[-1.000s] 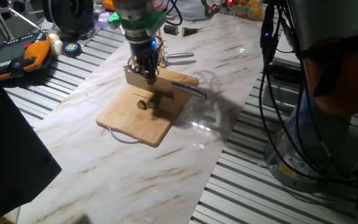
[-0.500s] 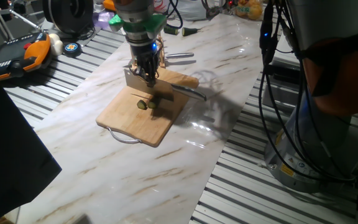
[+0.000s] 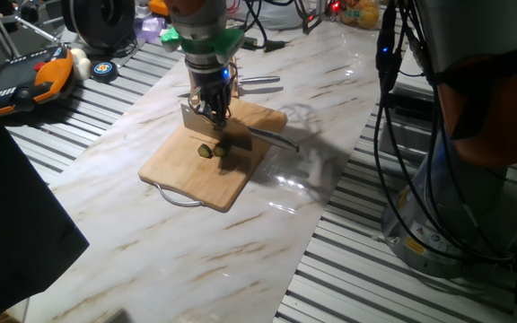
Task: Cut the cucumber into segments
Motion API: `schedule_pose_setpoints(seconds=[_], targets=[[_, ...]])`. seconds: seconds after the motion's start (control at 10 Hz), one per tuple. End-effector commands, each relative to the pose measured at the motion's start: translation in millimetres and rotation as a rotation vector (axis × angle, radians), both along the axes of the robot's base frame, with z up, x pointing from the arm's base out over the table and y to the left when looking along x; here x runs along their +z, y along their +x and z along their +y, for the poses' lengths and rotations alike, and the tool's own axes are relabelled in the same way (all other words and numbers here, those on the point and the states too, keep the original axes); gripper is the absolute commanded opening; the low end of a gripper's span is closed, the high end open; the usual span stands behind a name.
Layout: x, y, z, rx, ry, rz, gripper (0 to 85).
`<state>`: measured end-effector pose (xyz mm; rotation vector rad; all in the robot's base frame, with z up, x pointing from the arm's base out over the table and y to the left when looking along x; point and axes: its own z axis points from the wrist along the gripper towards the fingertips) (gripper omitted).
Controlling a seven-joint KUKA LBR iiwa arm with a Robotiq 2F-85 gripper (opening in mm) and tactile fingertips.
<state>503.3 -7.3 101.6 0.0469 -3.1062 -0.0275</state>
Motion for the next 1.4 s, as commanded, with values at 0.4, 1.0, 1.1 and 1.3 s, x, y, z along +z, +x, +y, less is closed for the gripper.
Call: schedule_pose_setpoints(seconds=[0.4,1.0,1.1,1.3], targets=[[-4.2,1.1,-0.7,0.003,0.001,-0.008,0.7],[-6.9,1.0,-0.7,0.005,0.003,0.003,0.7],[-7.5,1.1,-0.7,0.005,0.003,0.006,0.7],[-10.0,1.7,-0.7,0.005,0.006,0.01,0.7]])
